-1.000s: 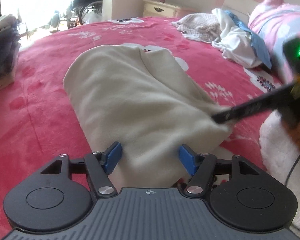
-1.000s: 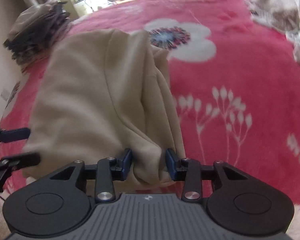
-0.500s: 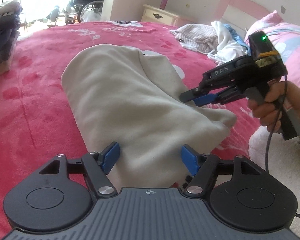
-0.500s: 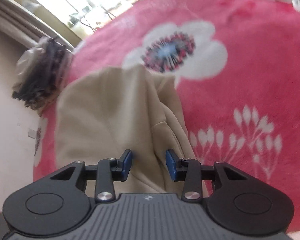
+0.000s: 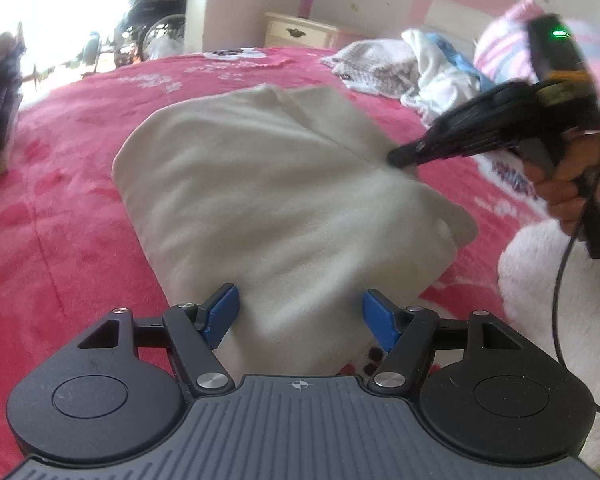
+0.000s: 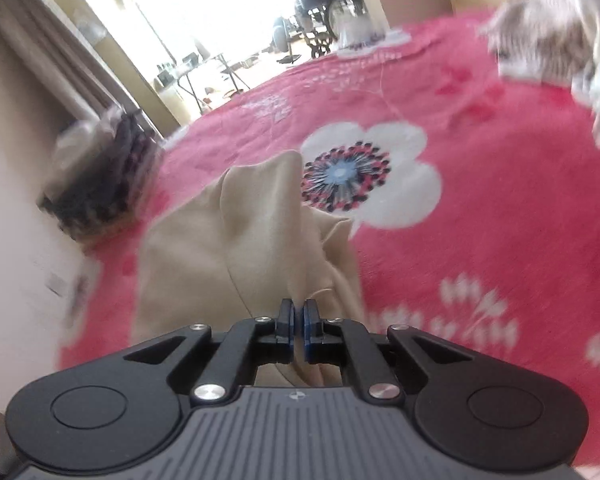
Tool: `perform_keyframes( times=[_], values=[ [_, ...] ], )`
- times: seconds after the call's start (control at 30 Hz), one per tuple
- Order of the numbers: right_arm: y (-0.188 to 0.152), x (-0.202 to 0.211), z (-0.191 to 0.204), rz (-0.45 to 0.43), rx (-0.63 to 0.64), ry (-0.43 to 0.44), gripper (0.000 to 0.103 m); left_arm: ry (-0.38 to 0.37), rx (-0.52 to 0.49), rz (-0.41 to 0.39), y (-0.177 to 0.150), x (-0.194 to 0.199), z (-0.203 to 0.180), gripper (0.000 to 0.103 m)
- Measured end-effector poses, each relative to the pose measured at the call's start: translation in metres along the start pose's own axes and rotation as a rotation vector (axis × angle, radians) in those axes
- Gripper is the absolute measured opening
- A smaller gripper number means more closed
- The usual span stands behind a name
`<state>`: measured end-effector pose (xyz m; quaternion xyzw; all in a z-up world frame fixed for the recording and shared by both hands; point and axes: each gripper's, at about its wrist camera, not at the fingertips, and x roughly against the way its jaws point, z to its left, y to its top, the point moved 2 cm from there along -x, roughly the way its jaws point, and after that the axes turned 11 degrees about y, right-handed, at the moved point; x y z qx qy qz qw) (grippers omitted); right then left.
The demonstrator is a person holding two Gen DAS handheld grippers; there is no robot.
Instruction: Fold clothes
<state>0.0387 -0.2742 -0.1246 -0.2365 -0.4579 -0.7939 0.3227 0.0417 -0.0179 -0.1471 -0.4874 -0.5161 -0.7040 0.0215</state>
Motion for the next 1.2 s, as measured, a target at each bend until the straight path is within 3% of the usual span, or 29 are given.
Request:
perform_keyframes(
  times=[0.1,0.3,0.47,0.6,0.67,0.73,0.8,0.87,0.9,1.03,1.1,1.2],
  values=[
    [-0.015,-0.032,-0.001,0.069,0.138,-0.117,0.005,0.018,-0.036,-0.014,0.004,0.002,-0.007,0.068],
    [-0.023,-0.033,0.017,0.086,0.307,-0.2,0.005,0.055,-0.108,-0.043,0.012,0.007,-0.02,0.064],
    [-0.026,-0.027,0.013,0.121,0.328,-0.176,0.006,0.08,-0.169,-0.012,0.005,-0.008,-0.031,0.071],
    [-0.004,0.026,0.0,0.0,0.167,-0.133,0.011,0.075,-0.146,-0.009,0.002,-0.009,-0.028,0.071],
    [-0.005,0.048,0.009,-0.024,0.195,-0.086,0.01,0.072,-0.137,-0.008,0.002,-0.01,-0.028,0.071],
    [-0.013,0.059,0.028,0.0,0.281,-0.042,0.01,0.074,-0.138,-0.007,0.001,-0.009,-0.03,0.071],
    [-0.03,0.05,0.041,0.08,0.355,-0.013,0.009,0.073,-0.135,-0.005,0.001,-0.009,-0.03,0.071],
    [-0.05,0.016,0.035,0.202,0.391,-0.108,0.008,0.062,-0.137,-0.002,0.001,-0.01,-0.032,0.07],
    [-0.061,-0.005,0.026,0.258,0.41,-0.168,0.0,0.054,-0.148,-0.005,0.0,-0.01,-0.034,0.07],
    [-0.056,-0.015,0.024,0.266,0.35,-0.195,0.0,0.07,-0.166,-0.004,0.002,-0.009,-0.033,0.07],
    [-0.052,0.002,0.029,0.239,0.361,-0.208,0.0,0.044,-0.078,0.009,0.008,0.0,-0.018,0.063],
    [-0.045,0.035,0.042,0.163,0.392,-0.226,0.002,0.001,0.099,-0.014,0.014,0.024,0.02,0.064]
  ],
)
